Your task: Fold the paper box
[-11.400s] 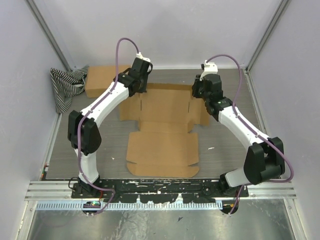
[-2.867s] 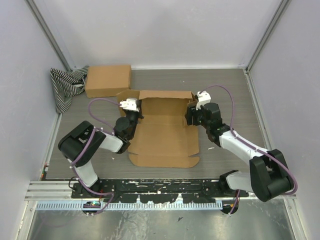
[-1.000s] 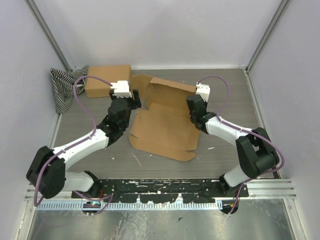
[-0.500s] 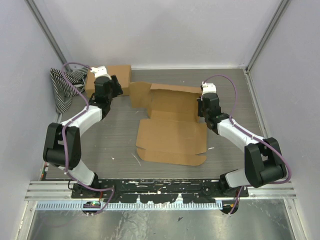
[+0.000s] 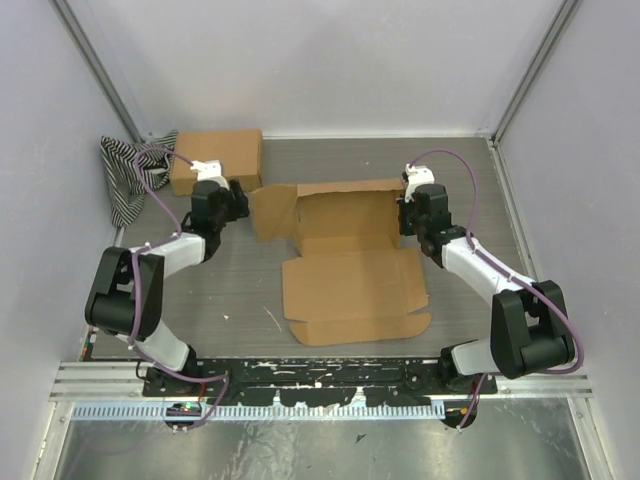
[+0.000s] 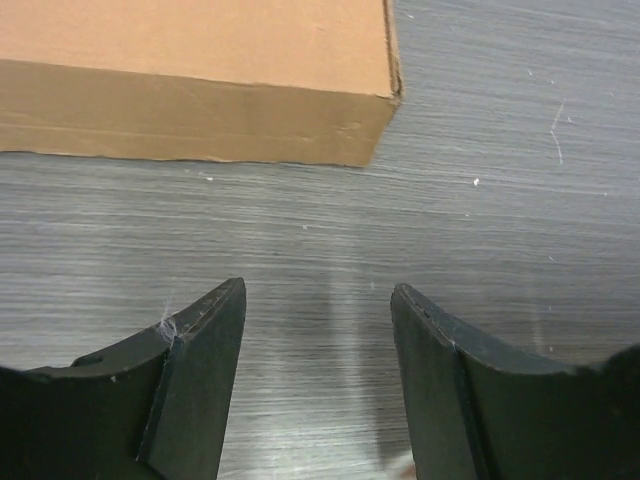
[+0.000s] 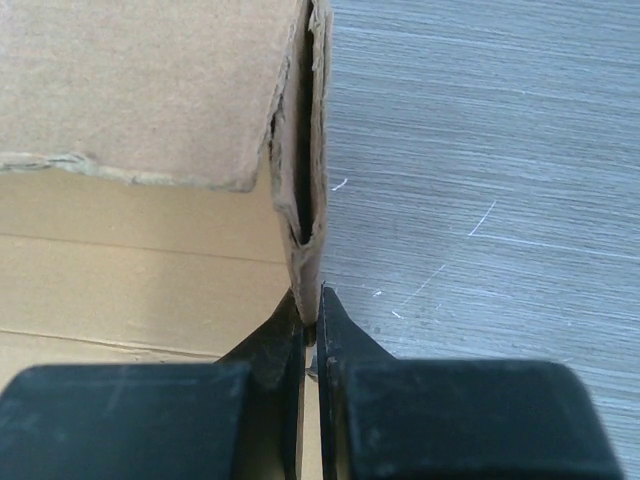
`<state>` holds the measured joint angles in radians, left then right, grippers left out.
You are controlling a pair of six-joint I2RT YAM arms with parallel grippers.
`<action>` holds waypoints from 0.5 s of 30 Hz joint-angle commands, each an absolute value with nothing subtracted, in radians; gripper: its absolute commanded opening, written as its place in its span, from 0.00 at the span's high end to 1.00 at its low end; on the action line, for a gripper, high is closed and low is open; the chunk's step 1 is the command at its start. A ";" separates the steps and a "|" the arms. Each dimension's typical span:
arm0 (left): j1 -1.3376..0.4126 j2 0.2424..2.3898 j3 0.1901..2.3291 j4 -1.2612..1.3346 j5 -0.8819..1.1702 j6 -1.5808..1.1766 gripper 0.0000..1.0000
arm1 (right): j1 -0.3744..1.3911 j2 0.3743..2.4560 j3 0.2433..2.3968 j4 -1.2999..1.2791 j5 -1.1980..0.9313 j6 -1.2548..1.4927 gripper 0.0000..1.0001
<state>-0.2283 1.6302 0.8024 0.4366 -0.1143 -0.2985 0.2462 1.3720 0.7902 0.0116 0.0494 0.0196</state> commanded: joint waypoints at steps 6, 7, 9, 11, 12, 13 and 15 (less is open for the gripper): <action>-0.096 1.622 0.818 0.550 0.032 -0.382 0.35 | 0.218 1.328 0.822 0.020 0.005 0.009 0.99; -0.090 1.653 0.819 0.584 0.098 -0.408 0.37 | 0.217 1.327 0.821 0.020 0.000 0.009 0.99; -0.089 1.692 0.808 0.680 0.238 -0.456 0.39 | 0.215 1.328 0.822 0.022 -0.009 0.011 0.99; -0.089 1.729 0.794 0.780 0.359 -0.497 0.41 | 0.212 1.325 0.824 0.022 -0.019 0.012 0.99; -0.090 1.745 0.789 0.814 0.405 -0.513 0.41 | 0.210 1.325 0.824 0.022 -0.022 0.014 0.99; -0.091 1.758 0.783 0.843 0.444 -0.526 0.42 | 0.206 1.325 0.825 0.023 -0.025 0.015 0.99; -0.090 1.772 0.762 0.907 0.510 -0.552 0.44 | 0.203 1.327 0.829 0.025 -0.033 0.019 0.99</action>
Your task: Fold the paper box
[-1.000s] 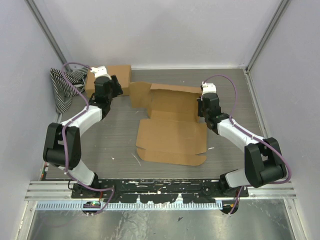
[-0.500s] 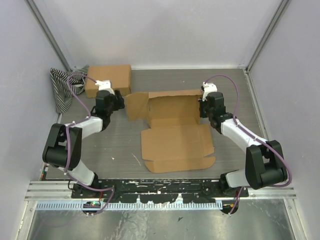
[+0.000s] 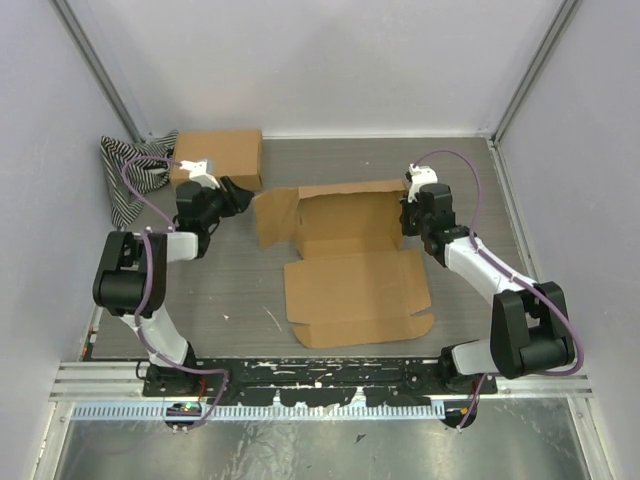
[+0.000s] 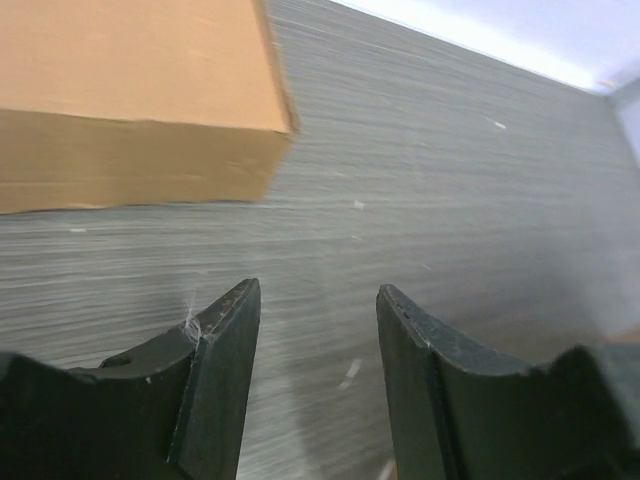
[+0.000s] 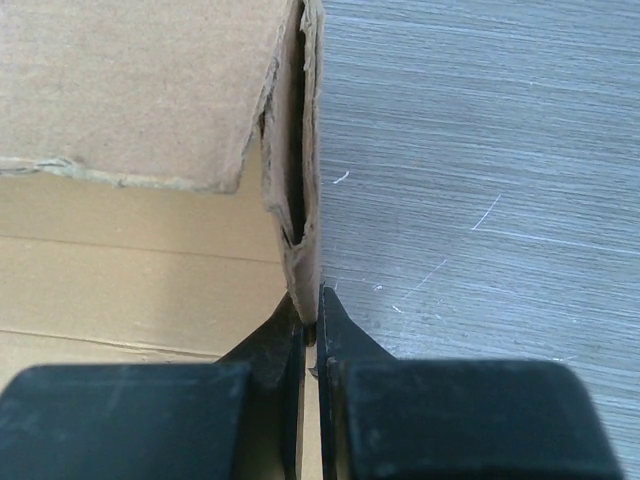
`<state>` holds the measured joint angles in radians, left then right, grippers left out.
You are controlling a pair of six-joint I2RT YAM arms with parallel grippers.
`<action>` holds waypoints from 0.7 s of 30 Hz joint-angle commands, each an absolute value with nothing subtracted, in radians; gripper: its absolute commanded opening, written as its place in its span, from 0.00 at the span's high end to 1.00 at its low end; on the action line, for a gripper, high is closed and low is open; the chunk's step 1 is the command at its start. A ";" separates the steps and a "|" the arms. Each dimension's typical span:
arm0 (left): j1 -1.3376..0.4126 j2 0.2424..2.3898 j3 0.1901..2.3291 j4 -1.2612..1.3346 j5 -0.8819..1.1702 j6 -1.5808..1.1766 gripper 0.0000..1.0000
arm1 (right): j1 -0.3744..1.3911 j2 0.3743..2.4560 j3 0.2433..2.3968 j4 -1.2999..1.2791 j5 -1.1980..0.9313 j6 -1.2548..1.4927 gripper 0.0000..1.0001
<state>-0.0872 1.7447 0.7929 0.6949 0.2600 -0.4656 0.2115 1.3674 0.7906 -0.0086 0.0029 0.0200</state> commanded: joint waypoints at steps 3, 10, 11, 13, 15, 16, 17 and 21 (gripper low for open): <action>-0.091 1.769 0.713 0.999 0.576 -0.597 0.45 | 0.198 1.328 0.831 0.025 -0.039 0.022 0.99; -0.133 1.684 0.590 1.080 0.616 -0.653 0.47 | 0.189 1.338 0.838 0.025 -0.043 0.030 0.99; -0.148 1.669 0.579 1.070 0.614 -0.645 0.47 | 0.188 1.338 0.839 0.025 -0.043 0.031 0.99; -0.181 1.646 0.560 1.055 0.605 -0.624 0.47 | 0.187 1.336 0.839 0.026 -0.047 0.032 0.99; -0.208 1.628 0.549 1.030 0.597 -0.602 0.47 | 0.185 1.332 0.836 0.025 -0.048 0.032 0.99; -0.222 1.624 0.547 1.028 0.600 -0.601 0.47 | 0.185 1.332 0.836 0.026 -0.048 0.034 0.99; -0.237 1.619 0.547 1.025 0.605 -0.601 0.47 | 0.185 1.333 0.836 0.026 -0.048 0.035 0.99; -0.301 1.606 0.548 0.995 0.606 -0.576 0.47 | 0.185 1.335 0.833 0.026 -0.058 0.039 0.99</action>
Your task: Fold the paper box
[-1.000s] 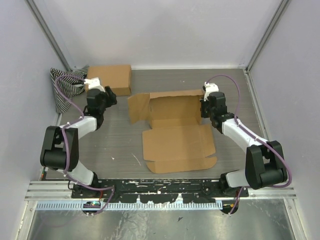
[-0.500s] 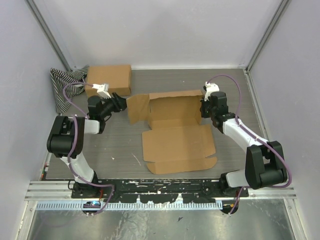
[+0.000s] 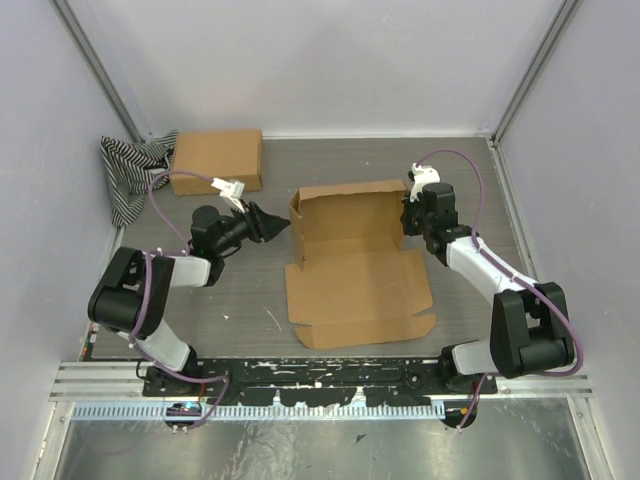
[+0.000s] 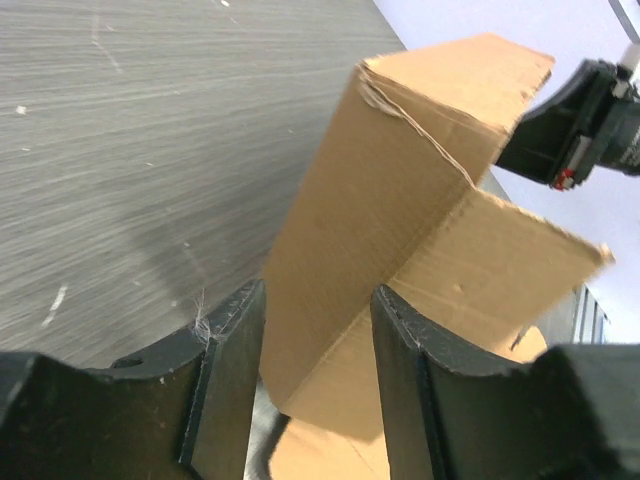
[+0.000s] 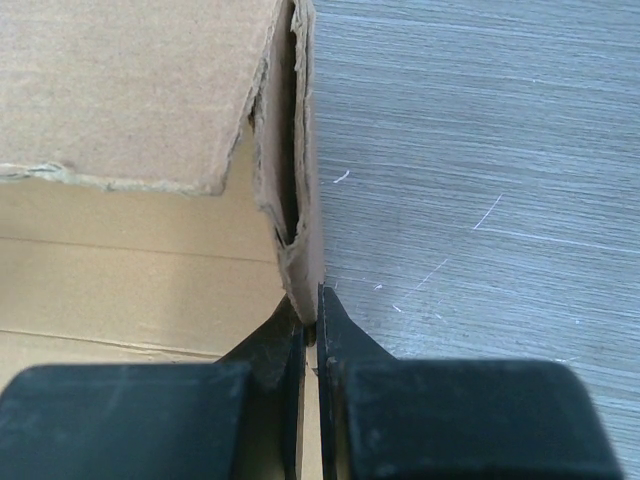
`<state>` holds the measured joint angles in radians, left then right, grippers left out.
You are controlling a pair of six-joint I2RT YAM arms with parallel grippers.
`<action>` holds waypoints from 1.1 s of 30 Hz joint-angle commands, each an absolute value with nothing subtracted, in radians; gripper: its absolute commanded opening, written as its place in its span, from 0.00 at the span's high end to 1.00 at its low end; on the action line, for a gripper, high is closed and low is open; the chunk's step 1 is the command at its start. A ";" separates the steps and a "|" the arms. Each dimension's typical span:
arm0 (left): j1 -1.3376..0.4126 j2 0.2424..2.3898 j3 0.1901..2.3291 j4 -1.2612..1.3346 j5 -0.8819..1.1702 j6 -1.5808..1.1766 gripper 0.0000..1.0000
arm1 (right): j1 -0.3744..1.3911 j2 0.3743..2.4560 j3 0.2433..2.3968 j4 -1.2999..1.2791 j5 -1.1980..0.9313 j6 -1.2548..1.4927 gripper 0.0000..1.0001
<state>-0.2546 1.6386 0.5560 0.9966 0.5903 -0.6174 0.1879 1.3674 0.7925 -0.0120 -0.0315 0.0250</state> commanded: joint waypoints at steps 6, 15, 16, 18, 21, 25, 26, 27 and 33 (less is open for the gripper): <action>-0.340 1.590 0.557 0.936 0.552 -0.543 0.48 | 0.185 1.335 0.833 0.027 -0.071 0.044 0.99; -0.448 1.483 0.588 0.735 0.335 -0.419 0.49 | 0.185 1.332 0.821 0.035 -0.109 0.060 0.99; -0.462 1.487 0.597 0.721 0.314 -0.405 0.49 | 0.185 1.332 0.817 0.037 -0.114 0.063 0.99; -0.482 1.502 0.614 0.714 0.281 -0.400 0.50 | 0.185 1.330 0.811 0.040 -0.119 0.069 0.99; -0.504 1.519 0.634 0.686 0.226 -0.388 0.51 | 0.186 1.321 0.798 0.048 -0.129 0.082 0.99; -0.550 1.516 0.682 0.561 0.085 -0.324 0.54 | 0.196 1.284 0.772 0.062 -0.126 0.097 0.99; -0.564 1.515 0.699 0.520 0.042 -0.303 0.54 | 0.200 1.272 0.762 0.067 -0.123 0.102 0.99; -0.578 1.516 0.713 0.491 -0.008 -0.288 0.54 | 0.206 1.260 0.753 0.072 -0.116 0.104 0.99; -0.637 1.549 0.773 0.428 -0.167 -0.247 0.56 | 0.255 1.222 0.723 0.086 -0.096 0.113 0.99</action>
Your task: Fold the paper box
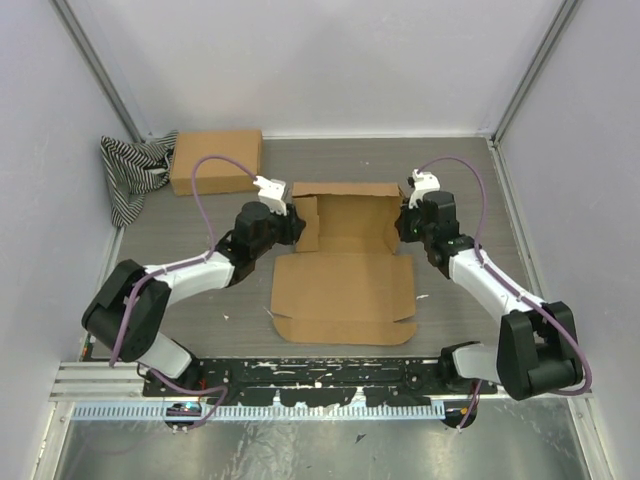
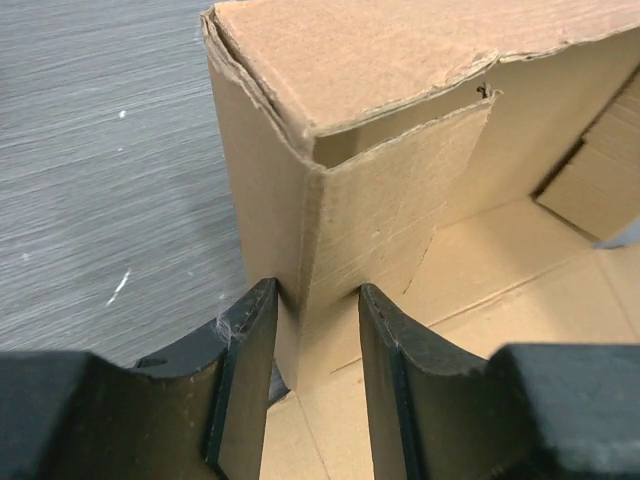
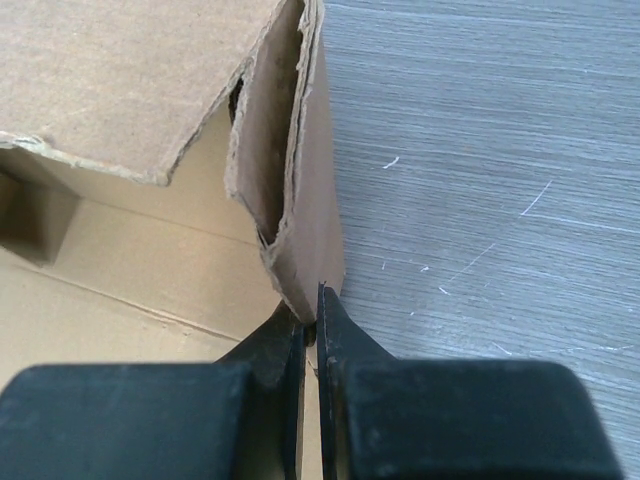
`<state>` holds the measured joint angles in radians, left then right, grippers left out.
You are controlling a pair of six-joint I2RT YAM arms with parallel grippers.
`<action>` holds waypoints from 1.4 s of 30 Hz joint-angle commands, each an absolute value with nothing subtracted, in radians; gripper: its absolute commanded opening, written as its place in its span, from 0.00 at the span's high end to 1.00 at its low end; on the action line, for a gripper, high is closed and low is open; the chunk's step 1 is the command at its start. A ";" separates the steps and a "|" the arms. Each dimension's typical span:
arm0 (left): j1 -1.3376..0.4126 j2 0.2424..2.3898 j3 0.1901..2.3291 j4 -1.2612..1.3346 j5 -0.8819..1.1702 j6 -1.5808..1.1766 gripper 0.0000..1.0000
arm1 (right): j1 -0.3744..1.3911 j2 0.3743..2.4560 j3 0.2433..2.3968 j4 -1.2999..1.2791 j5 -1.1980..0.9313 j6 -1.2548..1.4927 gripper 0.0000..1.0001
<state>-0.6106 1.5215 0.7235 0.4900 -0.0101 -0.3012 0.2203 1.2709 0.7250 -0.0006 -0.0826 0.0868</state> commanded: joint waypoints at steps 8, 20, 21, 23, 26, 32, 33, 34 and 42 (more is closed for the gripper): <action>-0.663 1.589 0.801 0.406 -0.332 -0.271 0.71 | 0.307 1.232 0.727 0.076 -0.045 0.129 0.99; -0.757 1.713 1.084 -0.072 -0.770 -0.317 1.00 | 0.409 1.286 0.805 -0.073 0.241 0.291 0.99; -0.763 1.732 1.129 -0.149 -0.805 -0.334 1.00 | 0.414 1.296 0.819 -0.101 0.288 0.321 0.99; -0.769 1.755 1.163 -0.214 -0.855 -0.349 1.00 | 0.420 1.307 0.830 -0.138 0.351 0.384 0.99; -0.770 1.750 1.160 -0.234 -0.878 -0.386 1.00 | 0.423 1.309 0.830 -0.150 0.399 0.449 0.99; -0.786 1.717 1.157 -0.238 -0.879 -0.419 1.00 | 0.432 1.312 0.839 -0.159 0.422 0.503 0.99; -0.788 1.720 1.160 -0.243 -0.885 -0.420 1.00 | 0.433 1.314 0.842 -0.160 0.418 0.509 0.99; -0.791 1.720 1.164 -0.248 -0.887 -0.424 1.00 | 0.433 1.318 0.844 -0.158 0.411 0.513 0.99; -0.796 1.675 1.151 -0.243 -0.783 -0.421 0.61 | 0.441 1.353 0.890 -0.182 0.383 0.509 0.98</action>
<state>-0.8009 1.7267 1.1450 -0.1925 -0.7856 -0.4217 0.4435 1.3437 0.8276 -0.1810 0.3321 0.4782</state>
